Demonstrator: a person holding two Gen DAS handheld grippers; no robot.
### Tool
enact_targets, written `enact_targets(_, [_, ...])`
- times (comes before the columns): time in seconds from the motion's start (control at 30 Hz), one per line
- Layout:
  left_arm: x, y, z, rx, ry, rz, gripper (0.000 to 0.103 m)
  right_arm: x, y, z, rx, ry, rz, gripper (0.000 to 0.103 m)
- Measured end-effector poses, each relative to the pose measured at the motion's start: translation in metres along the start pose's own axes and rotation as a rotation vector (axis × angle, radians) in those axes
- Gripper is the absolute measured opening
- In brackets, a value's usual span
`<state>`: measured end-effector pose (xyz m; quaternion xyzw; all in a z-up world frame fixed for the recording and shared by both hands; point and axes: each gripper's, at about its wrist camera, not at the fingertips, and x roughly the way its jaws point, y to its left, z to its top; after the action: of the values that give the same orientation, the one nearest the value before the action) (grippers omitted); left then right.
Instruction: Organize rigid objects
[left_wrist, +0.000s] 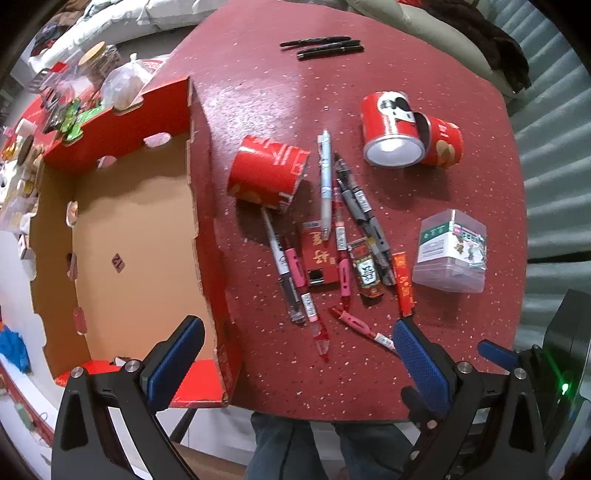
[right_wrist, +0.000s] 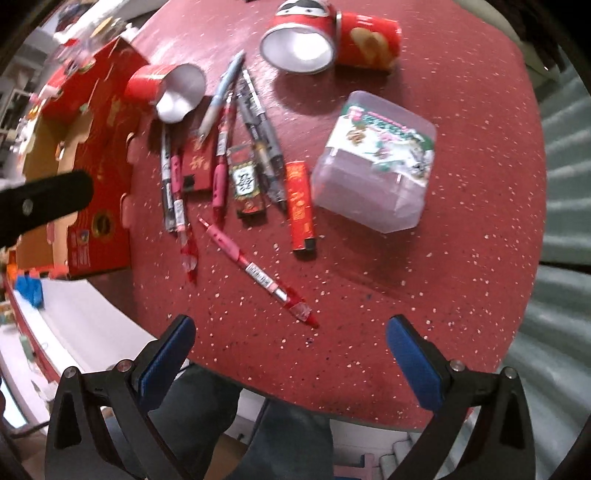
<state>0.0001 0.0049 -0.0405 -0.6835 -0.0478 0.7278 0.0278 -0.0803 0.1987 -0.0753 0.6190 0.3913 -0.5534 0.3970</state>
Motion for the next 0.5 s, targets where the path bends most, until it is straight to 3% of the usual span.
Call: enact_targets(0.5, [0.002, -0.004, 0.005, -0.02, -0.004, 0.005, 0.103, -0.012, 0.003, 0.003, -0.053, -0.038, -0.022, 0.103])
